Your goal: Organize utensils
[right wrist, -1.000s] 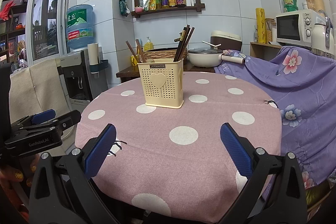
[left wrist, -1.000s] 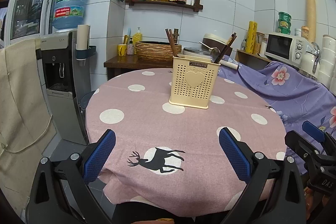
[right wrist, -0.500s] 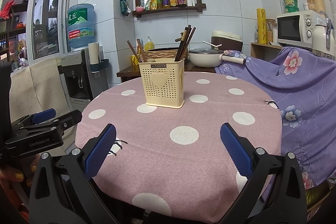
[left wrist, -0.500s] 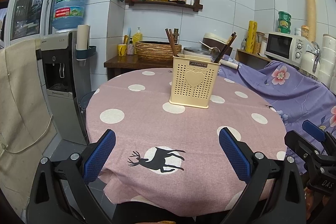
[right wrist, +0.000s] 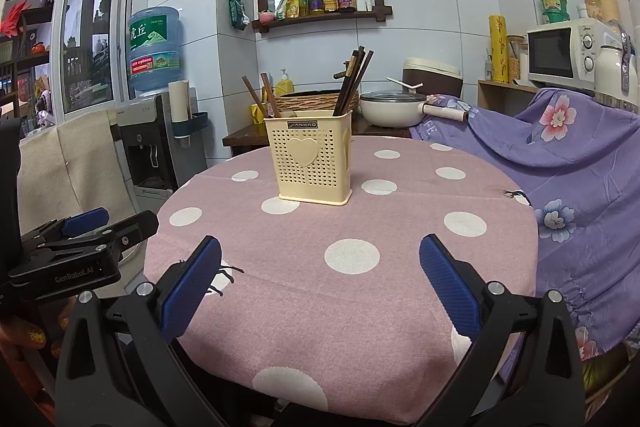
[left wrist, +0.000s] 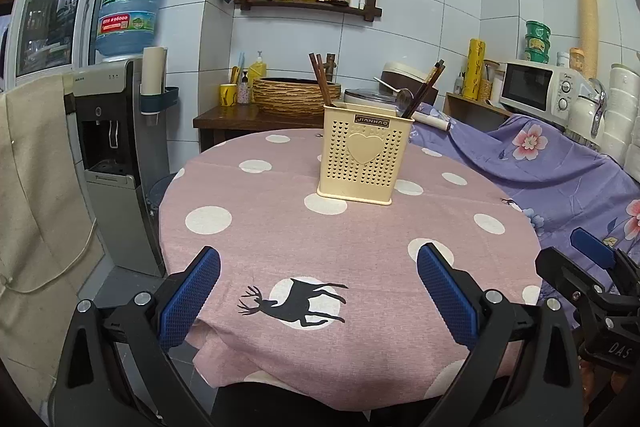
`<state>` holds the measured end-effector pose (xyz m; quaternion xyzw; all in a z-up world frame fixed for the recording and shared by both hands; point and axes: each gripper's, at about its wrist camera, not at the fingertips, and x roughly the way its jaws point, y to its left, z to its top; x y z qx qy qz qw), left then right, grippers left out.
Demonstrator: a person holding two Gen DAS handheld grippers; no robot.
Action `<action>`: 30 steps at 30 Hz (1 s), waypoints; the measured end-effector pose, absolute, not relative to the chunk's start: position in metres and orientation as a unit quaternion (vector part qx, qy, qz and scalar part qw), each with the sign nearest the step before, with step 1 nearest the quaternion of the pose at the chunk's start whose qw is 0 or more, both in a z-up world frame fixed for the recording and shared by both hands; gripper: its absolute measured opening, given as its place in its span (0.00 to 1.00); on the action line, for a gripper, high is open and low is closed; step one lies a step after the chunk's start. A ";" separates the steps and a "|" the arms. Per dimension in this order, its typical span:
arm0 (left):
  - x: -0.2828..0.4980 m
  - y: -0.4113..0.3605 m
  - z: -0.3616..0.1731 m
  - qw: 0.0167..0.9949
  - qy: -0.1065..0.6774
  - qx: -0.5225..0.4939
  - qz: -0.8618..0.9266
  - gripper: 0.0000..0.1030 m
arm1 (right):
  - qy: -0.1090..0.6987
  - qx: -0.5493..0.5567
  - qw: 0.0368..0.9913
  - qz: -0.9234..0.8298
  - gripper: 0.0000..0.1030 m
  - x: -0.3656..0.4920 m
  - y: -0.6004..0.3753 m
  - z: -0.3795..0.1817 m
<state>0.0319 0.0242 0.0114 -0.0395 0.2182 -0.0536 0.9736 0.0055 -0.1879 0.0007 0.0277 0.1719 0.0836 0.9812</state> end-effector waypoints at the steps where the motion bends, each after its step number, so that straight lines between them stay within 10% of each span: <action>1: 0.032 0.024 0.011 0.973 0.220 -0.038 -0.052 0.94 | 0.172 0.028 0.981 0.083 0.95 0.006 -0.188 0.001; 30: 0.031 0.021 0.009 0.974 0.220 -0.031 -0.052 0.94 | 0.173 0.024 0.981 0.086 0.95 0.005 -0.189 0.001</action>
